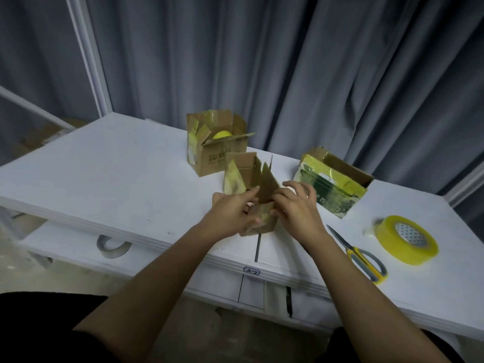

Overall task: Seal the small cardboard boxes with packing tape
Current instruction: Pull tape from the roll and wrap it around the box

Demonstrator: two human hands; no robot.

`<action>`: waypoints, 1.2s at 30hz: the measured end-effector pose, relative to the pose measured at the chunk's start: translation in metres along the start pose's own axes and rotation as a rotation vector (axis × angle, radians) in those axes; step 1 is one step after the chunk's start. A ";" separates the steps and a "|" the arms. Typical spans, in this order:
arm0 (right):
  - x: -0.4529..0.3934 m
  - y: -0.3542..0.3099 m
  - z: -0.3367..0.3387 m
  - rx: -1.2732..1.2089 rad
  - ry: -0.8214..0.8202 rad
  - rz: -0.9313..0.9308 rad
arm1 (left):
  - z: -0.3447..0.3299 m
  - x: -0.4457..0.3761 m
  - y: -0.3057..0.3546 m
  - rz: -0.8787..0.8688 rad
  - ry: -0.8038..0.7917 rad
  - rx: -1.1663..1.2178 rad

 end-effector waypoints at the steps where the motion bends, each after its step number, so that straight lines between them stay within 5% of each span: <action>1: 0.001 0.004 0.002 0.001 0.008 -0.018 | 0.005 0.004 0.002 -0.053 -0.011 0.145; 4: 0.002 0.011 0.006 -0.093 0.028 -0.084 | 0.030 0.013 0.002 -0.192 0.127 0.285; 9: 0.007 -0.017 0.023 -0.605 0.237 -0.092 | 0.043 -0.018 -0.001 -0.047 -0.121 -0.319; 15: 0.001 -0.030 0.002 -0.097 -0.024 0.003 | 0.038 -0.034 -0.007 -0.081 -0.034 -0.736; 27: -0.001 0.002 -0.015 -0.426 0.027 -0.096 | 0.015 -0.032 0.008 0.000 -0.051 -0.416; 36: -0.010 0.003 -0.015 -0.489 0.001 -0.135 | -0.007 -0.015 0.009 -0.013 0.242 -0.567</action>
Point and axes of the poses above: each hand's wrist, its own x-axis away from the middle knuckle, its own z-axis out of the back of the hand, y = z × x, the point moved 2 cm from there along -x, towards the middle knuckle, and after that the axes turned 10 degrees about -y, right-handed, at the moved point
